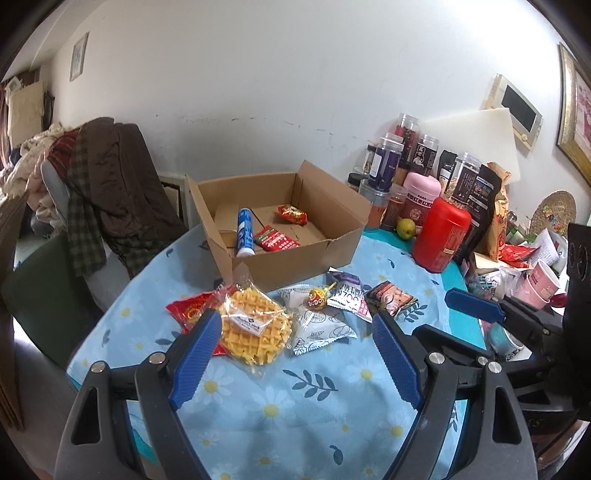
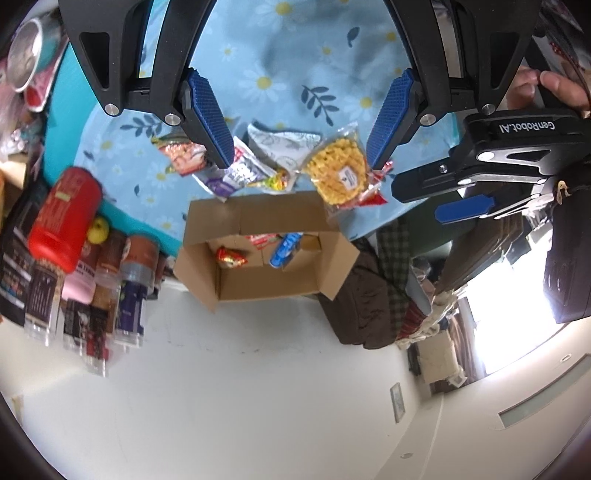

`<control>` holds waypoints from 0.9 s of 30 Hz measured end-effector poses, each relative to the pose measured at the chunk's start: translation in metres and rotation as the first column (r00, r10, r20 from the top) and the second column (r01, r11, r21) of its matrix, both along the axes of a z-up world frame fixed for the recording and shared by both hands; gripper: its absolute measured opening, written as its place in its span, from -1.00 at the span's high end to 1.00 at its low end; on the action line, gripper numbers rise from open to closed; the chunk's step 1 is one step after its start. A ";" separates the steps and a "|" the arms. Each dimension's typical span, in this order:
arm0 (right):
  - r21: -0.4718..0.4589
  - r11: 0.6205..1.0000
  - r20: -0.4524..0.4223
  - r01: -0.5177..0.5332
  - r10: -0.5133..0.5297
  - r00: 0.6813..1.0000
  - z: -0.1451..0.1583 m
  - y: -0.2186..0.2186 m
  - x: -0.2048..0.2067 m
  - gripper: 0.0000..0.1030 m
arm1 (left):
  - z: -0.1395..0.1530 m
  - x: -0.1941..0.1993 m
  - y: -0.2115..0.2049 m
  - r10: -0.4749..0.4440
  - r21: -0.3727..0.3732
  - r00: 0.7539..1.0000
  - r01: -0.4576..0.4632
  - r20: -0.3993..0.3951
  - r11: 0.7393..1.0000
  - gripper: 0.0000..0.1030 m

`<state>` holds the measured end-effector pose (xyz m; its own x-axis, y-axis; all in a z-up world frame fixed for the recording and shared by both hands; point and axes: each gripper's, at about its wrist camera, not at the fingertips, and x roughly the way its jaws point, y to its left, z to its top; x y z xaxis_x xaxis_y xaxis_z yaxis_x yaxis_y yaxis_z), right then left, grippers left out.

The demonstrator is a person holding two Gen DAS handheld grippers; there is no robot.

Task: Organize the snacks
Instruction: 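Withdraw both tools from the cardboard box back over the snacks, then grasp the yellow lollipop with the left gripper while the right grasps the nut snack bag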

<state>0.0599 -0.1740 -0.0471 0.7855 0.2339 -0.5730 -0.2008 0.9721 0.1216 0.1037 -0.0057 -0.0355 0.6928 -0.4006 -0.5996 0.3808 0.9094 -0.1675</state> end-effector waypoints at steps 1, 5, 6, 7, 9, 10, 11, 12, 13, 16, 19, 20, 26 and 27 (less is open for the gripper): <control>0.003 1.000 -0.008 0.002 -0.002 1.000 -0.004 -0.001 0.001 -0.45 | -0.003 0.002 0.000 0.005 -0.004 1.000 -0.005 -0.007 1.000 -0.63; 0.005 1.000 -0.043 0.013 -0.013 0.999 -0.019 -0.007 0.009 -0.45 | -0.016 0.009 -0.004 0.002 -0.009 0.999 -0.002 -0.042 1.000 -0.63; 0.004 1.000 -0.050 0.018 -0.017 0.999 -0.021 -0.008 0.011 -0.45 | -0.019 0.010 -0.006 0.000 -0.009 0.999 0.000 -0.048 1.000 -0.63; 0.004 1.000 -0.056 0.022 -0.021 0.998 -0.024 -0.010 0.013 -0.45 | -0.023 0.013 -0.008 -0.004 -0.009 0.998 0.004 -0.059 1.000 -0.63; 0.004 0.999 -0.073 0.033 -0.033 0.997 -0.030 -0.016 0.017 -0.45 | -0.028 0.017 -0.012 -0.008 -0.012 0.997 0.007 -0.071 1.000 -0.63; 0.004 0.999 -0.078 0.038 -0.037 0.996 -0.032 -0.018 0.020 -0.45 | -0.031 0.020 -0.016 -0.014 -0.015 0.997 0.012 -0.080 1.000 -0.63; 0.005 0.999 -0.086 0.045 -0.044 0.995 -0.034 -0.021 0.023 -0.45 | -0.033 0.022 -0.018 -0.016 -0.016 0.996 0.014 -0.084 1.000 -0.63; 0.004 0.999 -0.091 0.050 -0.050 0.995 -0.036 -0.023 0.025 -0.45 | -0.036 0.025 -0.021 -0.019 -0.015 0.996 0.017 -0.089 1.000 -0.63; 0.002 0.998 -0.096 0.057 -0.056 0.994 -0.038 -0.026 0.027 -0.45 | -0.038 0.028 -0.024 -0.021 -0.010 0.995 0.020 -0.093 1.000 -0.63; -0.010 0.997 -0.110 0.081 -0.081 0.991 -0.044 -0.037 0.036 -0.45 | -0.044 0.037 -0.032 -0.027 0.005 0.995 0.028 -0.100 1.000 -0.63; -0.014 0.995 -0.128 0.101 -0.102 0.987 -0.050 -0.047 0.045 -0.45 | -0.049 0.047 -0.041 -0.036 0.022 0.994 0.038 -0.104 0.999 -0.63; -0.016 0.994 -0.132 0.105 -0.107 0.985 -0.052 -0.049 0.047 -0.45 | -0.051 0.051 -0.044 -0.038 0.027 0.994 0.041 -0.104 0.999 -0.63; -0.034 0.990 -0.160 0.137 -0.141 0.977 -0.062 -0.065 0.065 -0.45 | -0.061 0.073 -0.059 -0.045 0.048 0.994 0.050 -0.102 0.998 -0.63; -0.042 0.989 -0.166 0.144 -0.149 0.975 -0.065 -0.068 0.069 -0.45 | -0.063 0.076 -0.062 -0.047 0.052 0.994 0.052 -0.102 0.997 -0.62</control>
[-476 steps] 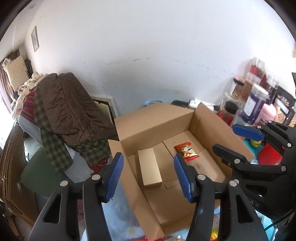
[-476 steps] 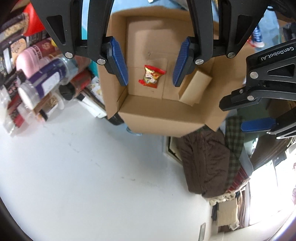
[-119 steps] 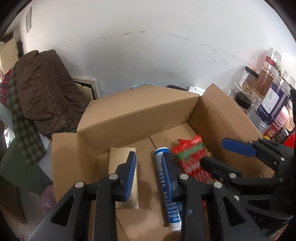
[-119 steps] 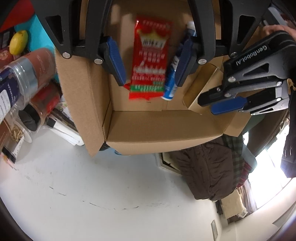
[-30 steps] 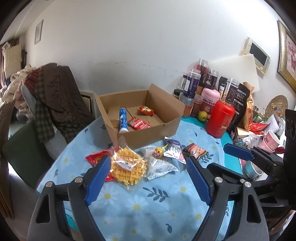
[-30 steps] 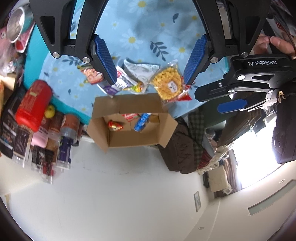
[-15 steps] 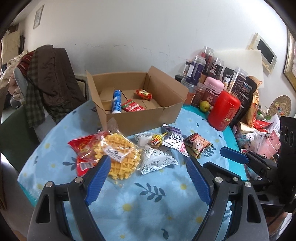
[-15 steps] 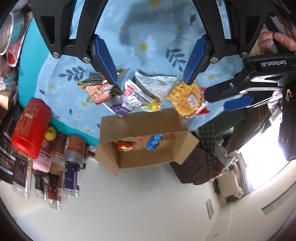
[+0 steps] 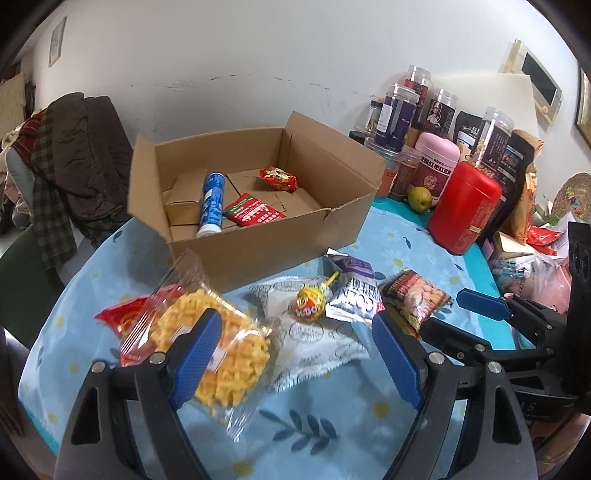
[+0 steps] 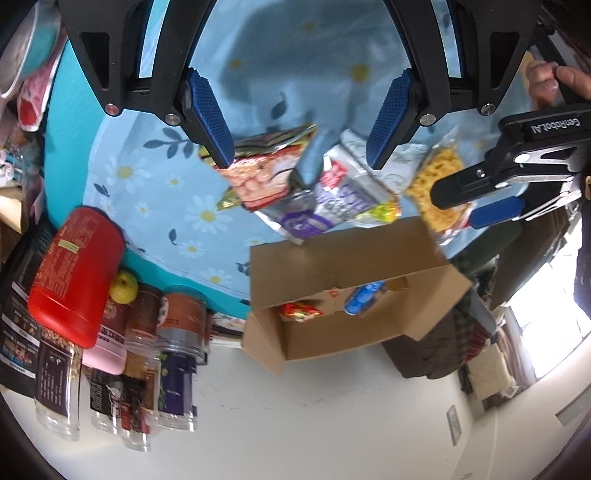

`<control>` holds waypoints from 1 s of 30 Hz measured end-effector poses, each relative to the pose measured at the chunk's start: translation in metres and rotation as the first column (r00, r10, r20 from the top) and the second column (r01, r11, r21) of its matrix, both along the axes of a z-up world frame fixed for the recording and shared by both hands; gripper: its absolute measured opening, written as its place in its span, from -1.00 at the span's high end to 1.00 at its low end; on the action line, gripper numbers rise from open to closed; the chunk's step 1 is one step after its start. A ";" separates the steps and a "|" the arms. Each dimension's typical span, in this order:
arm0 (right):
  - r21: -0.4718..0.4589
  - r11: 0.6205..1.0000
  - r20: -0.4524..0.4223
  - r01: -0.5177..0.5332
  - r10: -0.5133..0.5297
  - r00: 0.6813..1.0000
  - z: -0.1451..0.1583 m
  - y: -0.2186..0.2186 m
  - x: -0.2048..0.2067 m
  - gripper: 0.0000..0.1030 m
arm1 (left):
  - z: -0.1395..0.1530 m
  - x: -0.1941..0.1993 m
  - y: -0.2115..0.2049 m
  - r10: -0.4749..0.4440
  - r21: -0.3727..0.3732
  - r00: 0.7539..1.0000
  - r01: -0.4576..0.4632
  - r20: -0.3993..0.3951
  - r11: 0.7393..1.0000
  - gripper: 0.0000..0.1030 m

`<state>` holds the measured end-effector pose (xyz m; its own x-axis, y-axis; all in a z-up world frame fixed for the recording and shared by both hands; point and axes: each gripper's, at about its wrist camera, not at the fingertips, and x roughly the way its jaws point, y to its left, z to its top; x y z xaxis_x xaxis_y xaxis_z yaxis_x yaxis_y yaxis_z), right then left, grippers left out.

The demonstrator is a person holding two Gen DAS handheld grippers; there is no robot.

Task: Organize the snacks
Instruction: 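Grasp the yellow lollipop with the left gripper while the right grasps the nut snack bag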

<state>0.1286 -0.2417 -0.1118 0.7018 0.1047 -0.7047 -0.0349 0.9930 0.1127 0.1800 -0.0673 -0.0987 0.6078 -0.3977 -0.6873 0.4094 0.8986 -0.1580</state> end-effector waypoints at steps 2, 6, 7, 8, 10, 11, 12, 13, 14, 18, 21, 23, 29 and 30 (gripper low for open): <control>-0.006 1.000 -0.012 0.011 -0.012 1.000 -0.004 -0.004 0.007 -0.45 | -0.003 0.006 -0.004 -0.008 0.005 1.000 0.008 -0.001 1.000 -0.50; -0.015 1.000 -0.035 0.023 -0.024 0.999 -0.012 -0.011 0.022 -0.45 | -0.011 0.020 -0.013 -0.010 0.032 1.000 0.011 -0.021 0.999 -0.22; -0.025 0.999 -0.034 0.027 -0.028 0.999 -0.013 -0.013 0.025 -0.45 | -0.015 0.025 -0.016 -0.016 0.032 0.999 0.017 -0.034 0.999 -0.18; -0.032 0.999 -0.036 0.028 -0.029 0.999 -0.014 -0.013 0.027 -0.45 | -0.016 0.028 -0.017 -0.019 0.032 0.999 0.021 -0.043 0.999 -0.07; -0.030 0.999 -0.052 0.024 -0.026 0.998 -0.017 -0.017 0.034 -0.45 | -0.022 0.034 -0.021 -0.035 0.025 0.997 0.037 -0.071 0.999 0.09; -0.024 0.999 -0.059 0.023 -0.024 0.998 -0.018 -0.018 0.036 -0.45 | -0.025 0.036 -0.024 -0.043 0.026 0.996 0.045 -0.084 0.999 0.19; -0.018 1.000 -0.067 0.023 -0.025 0.997 -0.020 -0.020 0.039 -0.45 | -0.028 0.038 -0.026 -0.049 0.026 0.994 0.052 -0.092 0.998 0.24; -0.017 1.000 -0.075 0.026 -0.027 0.997 -0.023 -0.022 0.041 -0.45 | -0.029 0.039 -0.027 -0.054 0.026 0.994 0.056 -0.096 0.998 0.25; -0.018 0.999 -0.081 0.027 -0.029 0.996 -0.025 -0.022 0.042 -0.45 | -0.032 0.041 -0.029 -0.057 0.031 0.993 0.061 -0.103 0.998 0.25; -0.005 1.000 -0.119 0.029 -0.030 0.992 -0.036 -0.025 0.047 -0.45 | -0.040 0.044 -0.034 -0.057 0.051 0.991 0.063 -0.123 0.997 0.52; 0.028 0.999 -0.148 0.021 -0.017 0.989 -0.041 -0.027 0.046 -0.17 | -0.041 0.043 -0.035 -0.055 0.058 0.992 0.062 -0.117 0.996 0.52; 0.020 1.000 -0.154 0.018 -0.015 0.988 -0.043 -0.025 0.044 0.02 | -0.040 0.041 -0.033 -0.055 0.058 0.991 0.062 -0.118 0.996 0.53; 0.023 0.999 -0.138 0.023 -0.019 0.990 -0.038 -0.022 0.030 0.19 | -0.033 0.026 -0.026 -0.052 0.050 0.992 0.058 -0.114 0.997 0.53; 0.023 0.999 -0.136 0.022 -0.019 0.991 -0.037 -0.022 0.026 0.20 | -0.031 0.022 -0.024 -0.051 0.047 0.992 0.057 -0.112 0.997 0.53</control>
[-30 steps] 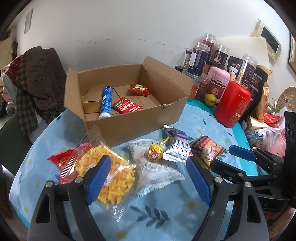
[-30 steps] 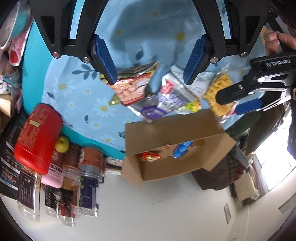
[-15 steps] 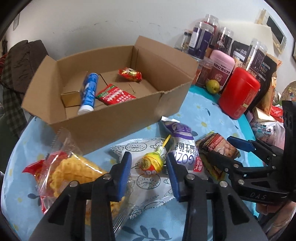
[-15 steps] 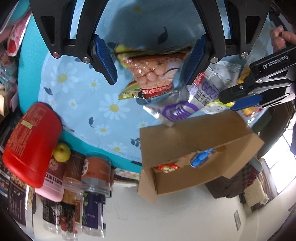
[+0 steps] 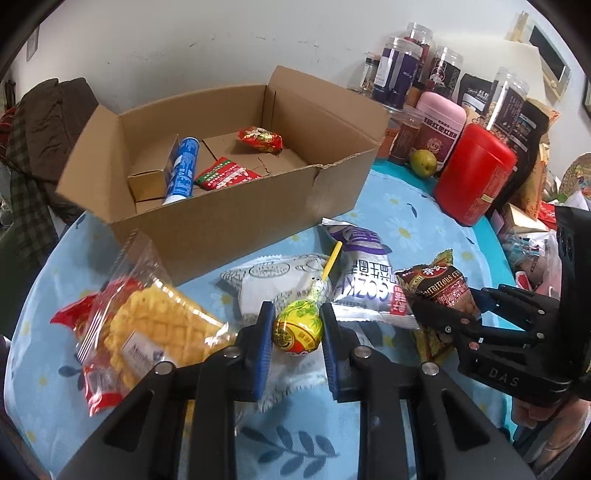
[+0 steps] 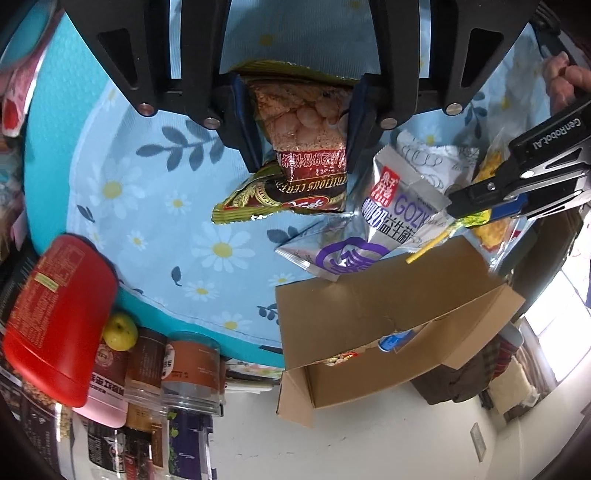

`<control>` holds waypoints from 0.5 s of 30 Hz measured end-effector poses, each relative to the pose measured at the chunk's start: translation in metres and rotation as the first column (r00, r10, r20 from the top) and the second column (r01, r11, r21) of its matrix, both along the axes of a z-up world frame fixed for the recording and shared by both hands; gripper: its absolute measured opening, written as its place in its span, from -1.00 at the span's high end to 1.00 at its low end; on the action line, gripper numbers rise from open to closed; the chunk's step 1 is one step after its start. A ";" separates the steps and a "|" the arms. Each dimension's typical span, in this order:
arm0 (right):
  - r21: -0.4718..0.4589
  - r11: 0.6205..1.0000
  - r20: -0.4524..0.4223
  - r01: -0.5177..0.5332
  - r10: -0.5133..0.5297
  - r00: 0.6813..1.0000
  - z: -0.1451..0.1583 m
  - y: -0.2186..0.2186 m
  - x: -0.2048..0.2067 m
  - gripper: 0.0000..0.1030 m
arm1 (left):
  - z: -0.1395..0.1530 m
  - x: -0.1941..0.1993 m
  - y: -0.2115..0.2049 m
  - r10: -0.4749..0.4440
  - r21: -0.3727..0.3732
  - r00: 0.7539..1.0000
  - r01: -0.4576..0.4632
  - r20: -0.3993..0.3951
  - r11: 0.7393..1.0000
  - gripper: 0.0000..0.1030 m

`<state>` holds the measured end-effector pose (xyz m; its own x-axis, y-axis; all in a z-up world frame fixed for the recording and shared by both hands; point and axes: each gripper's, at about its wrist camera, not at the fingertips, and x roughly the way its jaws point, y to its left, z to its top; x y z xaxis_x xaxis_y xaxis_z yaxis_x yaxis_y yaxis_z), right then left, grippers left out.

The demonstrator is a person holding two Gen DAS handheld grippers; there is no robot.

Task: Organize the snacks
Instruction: 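Grasp the yellow lollipop with the left gripper while the right grasps the nut snack bag, then carry the lollipop and nut snack bag with both grippers over the cardboard box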

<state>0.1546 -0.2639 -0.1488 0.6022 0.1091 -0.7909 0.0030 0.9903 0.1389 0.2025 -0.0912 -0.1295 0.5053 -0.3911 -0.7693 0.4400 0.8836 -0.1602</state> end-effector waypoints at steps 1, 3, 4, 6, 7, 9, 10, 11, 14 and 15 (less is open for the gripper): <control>0.003 1.000 0.001 -0.001 0.001 1.000 0.001 0.000 -0.004 0.25 | 0.002 -0.004 0.002 0.000 -0.004 1.000 0.000 -0.002 1.000 0.53; 0.013 1.000 -0.001 -0.002 0.002 1.000 0.002 0.001 -0.010 0.31 | 0.004 -0.011 0.005 0.002 -0.008 1.000 -0.002 -0.001 1.000 0.53; 0.012 1.000 -0.001 -0.002 0.002 1.000 0.003 0.002 -0.015 0.31 | 0.005 -0.017 0.007 0.001 -0.009 1.000 -0.001 -0.001 1.000 0.53; 0.011 1.000 0.000 -0.003 0.003 1.000 0.004 0.005 -0.022 0.33 | 0.006 -0.026 0.011 0.001 -0.012 1.000 -0.001 -0.004 1.000 0.53; 0.013 1.000 0.000 -0.003 0.003 1.000 0.005 0.006 -0.026 0.33 | 0.006 -0.031 0.013 0.001 -0.014 1.000 -0.001 -0.007 1.000 0.53; 0.020 1.000 -0.001 -0.009 0.009 1.000 0.006 0.010 -0.036 0.33 | 0.005 -0.039 0.016 0.001 -0.017 1.000 -0.001 -0.015 1.000 0.53; 0.023 1.000 0.000 -0.014 0.014 1.000 0.006 0.012 -0.041 0.33 | 0.004 -0.044 0.018 0.000 -0.018 1.000 0.000 -0.020 1.000 0.53; 0.025 1.000 0.000 -0.017 0.017 1.000 0.006 0.013 -0.045 0.33 | 0.004 -0.048 0.020 0.000 -0.017 1.000 0.000 -0.022 1.000 0.53; 0.031 0.999 -0.002 -0.038 0.038 0.999 0.007 0.021 -0.060 0.33 | 0.001 -0.062 0.025 0.003 -0.013 1.000 -0.003 -0.027 1.000 0.53; 0.034 0.998 -0.004 -0.045 0.045 0.999 0.007 0.023 -0.064 0.33 | 0.000 -0.066 0.027 0.004 -0.012 1.000 -0.005 -0.030 1.000 0.53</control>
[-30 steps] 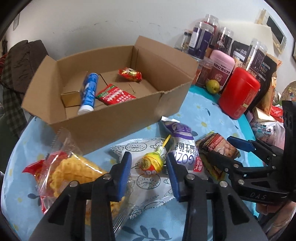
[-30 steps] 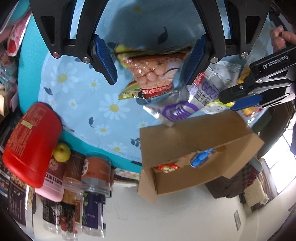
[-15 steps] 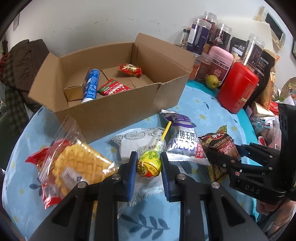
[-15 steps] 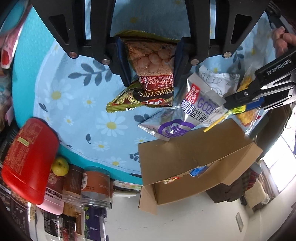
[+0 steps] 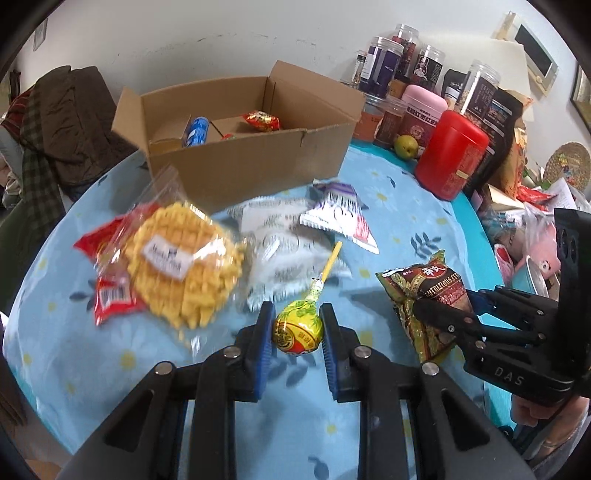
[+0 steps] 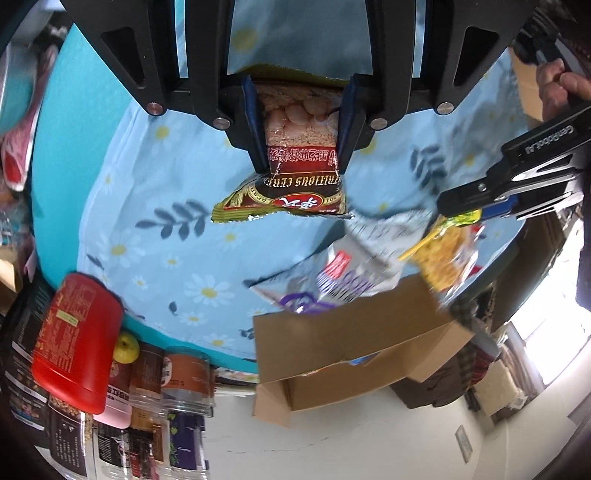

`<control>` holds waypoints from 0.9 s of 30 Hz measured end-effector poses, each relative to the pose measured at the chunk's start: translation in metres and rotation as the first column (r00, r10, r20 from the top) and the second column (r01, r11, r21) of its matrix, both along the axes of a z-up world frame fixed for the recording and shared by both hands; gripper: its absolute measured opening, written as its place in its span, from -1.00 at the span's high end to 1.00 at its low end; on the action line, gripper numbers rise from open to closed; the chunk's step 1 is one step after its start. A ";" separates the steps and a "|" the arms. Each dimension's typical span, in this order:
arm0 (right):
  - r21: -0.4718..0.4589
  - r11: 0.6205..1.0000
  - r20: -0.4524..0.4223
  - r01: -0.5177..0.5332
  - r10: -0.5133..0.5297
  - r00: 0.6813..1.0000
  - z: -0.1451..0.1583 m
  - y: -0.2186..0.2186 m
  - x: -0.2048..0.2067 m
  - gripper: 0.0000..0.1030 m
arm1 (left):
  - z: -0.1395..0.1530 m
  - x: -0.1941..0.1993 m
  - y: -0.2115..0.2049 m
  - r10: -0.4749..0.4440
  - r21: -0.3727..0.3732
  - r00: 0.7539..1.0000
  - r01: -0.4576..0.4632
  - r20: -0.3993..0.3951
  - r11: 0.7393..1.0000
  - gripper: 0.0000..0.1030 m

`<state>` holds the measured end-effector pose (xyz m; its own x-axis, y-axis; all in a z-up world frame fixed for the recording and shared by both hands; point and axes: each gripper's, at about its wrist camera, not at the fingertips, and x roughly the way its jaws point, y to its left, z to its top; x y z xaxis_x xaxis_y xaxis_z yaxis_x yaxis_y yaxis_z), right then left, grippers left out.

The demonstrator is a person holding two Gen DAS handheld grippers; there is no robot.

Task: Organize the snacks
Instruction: 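Carry the lollipop and nut snack bag with both grippers over the cardboard box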

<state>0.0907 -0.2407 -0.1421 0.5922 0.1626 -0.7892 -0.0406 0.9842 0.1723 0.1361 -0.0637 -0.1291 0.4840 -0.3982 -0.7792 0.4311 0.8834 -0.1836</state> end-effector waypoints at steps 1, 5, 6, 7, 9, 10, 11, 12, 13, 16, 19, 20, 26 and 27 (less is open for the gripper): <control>0.006 1.000 -0.004 -0.008 0.008 1.000 -0.001 0.003 -0.006 0.33 | -0.001 -0.004 0.001 0.000 0.002 1.000 0.000 -0.002 1.000 0.53; 0.011 0.999 -0.019 -0.034 0.034 0.999 -0.004 0.013 -0.020 0.33 | -0.010 -0.019 0.009 0.003 0.009 1.000 -0.003 -0.029 1.000 0.53; 0.012 0.999 -0.022 -0.041 0.041 0.999 -0.005 0.015 -0.024 0.33 | -0.013 -0.021 0.010 0.003 0.011 0.999 -0.003 -0.038 1.000 0.53; 0.015 0.999 -0.027 -0.050 0.050 0.998 -0.006 0.018 -0.027 0.33 | -0.015 -0.025 0.012 0.003 0.014 0.999 -0.003 -0.045 1.000 0.53; 0.017 0.998 -0.028 -0.063 0.064 0.998 -0.006 0.023 -0.033 0.33 | -0.020 -0.031 0.014 0.005 0.016 0.998 -0.004 -0.058 1.000 0.53; 0.016 0.997 -0.029 -0.071 0.071 0.997 -0.007 0.025 -0.035 0.33 | -0.023 -0.034 0.016 0.004 0.016 0.998 -0.003 -0.067 1.000 0.53; 0.014 0.997 -0.030 -0.078 0.079 0.996 -0.007 0.028 -0.037 0.33 | -0.025 -0.036 0.016 0.004 0.017 0.997 -0.002 -0.073 1.000 0.53; 0.013 0.996 -0.031 -0.087 0.087 0.996 -0.007 0.031 -0.039 0.33 | -0.027 -0.039 0.018 0.003 0.020 0.997 -0.001 -0.078 1.000 0.53; 0.011 0.996 -0.031 -0.093 0.093 0.995 -0.007 0.033 -0.040 0.33 | -0.028 -0.040 0.018 0.003 0.023 0.997 -0.001 -0.080 1.000 0.53; -0.012 0.993 -0.027 -0.114 0.114 0.993 -0.008 0.041 -0.043 0.32 | -0.035 -0.044 0.021 0.010 0.030 0.995 -0.008 -0.099 1.000 0.53; -0.037 0.992 -0.028 -0.117 0.116 0.993 -0.010 0.046 -0.044 0.28 | -0.039 -0.045 0.023 0.016 0.024 0.994 -0.013 -0.110 1.000 0.53; -0.038 0.993 -0.029 -0.115 0.114 0.993 -0.010 0.046 -0.044 0.27 | -0.039 -0.046 0.022 0.013 0.033 0.994 -0.010 -0.107 0.999 0.53; -0.032 0.993 -0.078 -0.115 0.112 0.991 -0.023 0.051 -0.040 0.13 | -0.040 -0.050 0.021 0.006 0.056 0.997 -0.001 -0.078 0.998 0.53; -0.036 0.993 -0.082 -0.112 0.109 0.991 -0.025 0.052 -0.040 0.13 | -0.040 -0.050 0.021 0.006 0.053 0.997 -0.001 -0.077 0.999 0.53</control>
<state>0.0508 -0.1888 -0.1669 0.5071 0.1904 -0.8406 -0.1370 0.9807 0.1395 0.0860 -0.0423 -0.1689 0.4233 -0.3538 -0.8340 0.4144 0.8943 -0.1691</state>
